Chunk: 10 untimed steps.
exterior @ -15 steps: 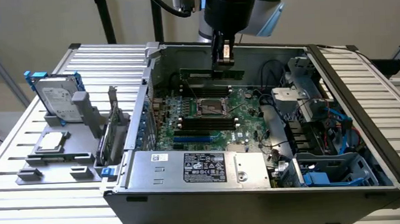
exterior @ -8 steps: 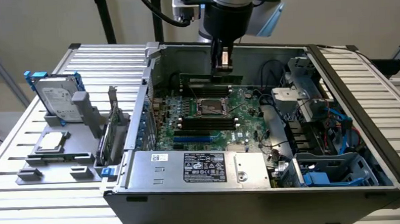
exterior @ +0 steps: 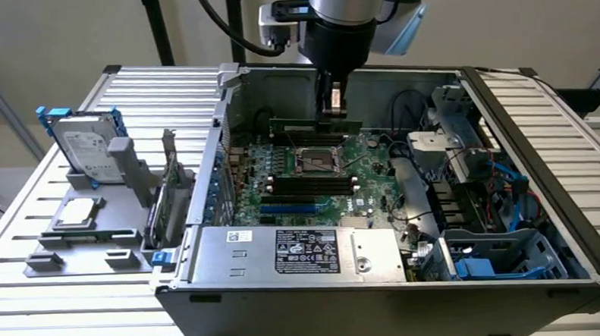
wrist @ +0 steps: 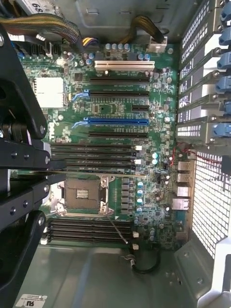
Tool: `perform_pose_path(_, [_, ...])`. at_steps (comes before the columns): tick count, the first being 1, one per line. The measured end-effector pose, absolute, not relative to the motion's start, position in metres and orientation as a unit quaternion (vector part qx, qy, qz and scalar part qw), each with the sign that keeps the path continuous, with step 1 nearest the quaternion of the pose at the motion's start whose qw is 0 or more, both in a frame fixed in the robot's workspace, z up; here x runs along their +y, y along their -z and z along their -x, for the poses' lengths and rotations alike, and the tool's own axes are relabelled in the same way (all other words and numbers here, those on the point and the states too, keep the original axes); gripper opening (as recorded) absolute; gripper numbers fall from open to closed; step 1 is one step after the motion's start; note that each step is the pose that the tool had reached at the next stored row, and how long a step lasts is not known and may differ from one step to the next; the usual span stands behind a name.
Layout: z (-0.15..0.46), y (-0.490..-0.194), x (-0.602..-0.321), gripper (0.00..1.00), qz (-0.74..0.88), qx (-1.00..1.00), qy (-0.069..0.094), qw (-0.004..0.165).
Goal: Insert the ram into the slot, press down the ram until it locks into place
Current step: 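Insert the ram into the slot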
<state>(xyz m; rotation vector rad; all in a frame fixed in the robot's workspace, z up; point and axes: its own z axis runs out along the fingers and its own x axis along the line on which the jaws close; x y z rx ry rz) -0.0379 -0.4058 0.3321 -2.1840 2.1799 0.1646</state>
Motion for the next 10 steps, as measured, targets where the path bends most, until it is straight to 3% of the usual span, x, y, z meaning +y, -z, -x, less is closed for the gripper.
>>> perform_pose_path(10, [0.039,-0.314,-0.406,0.14,0.706,0.706,-0.052,0.025])
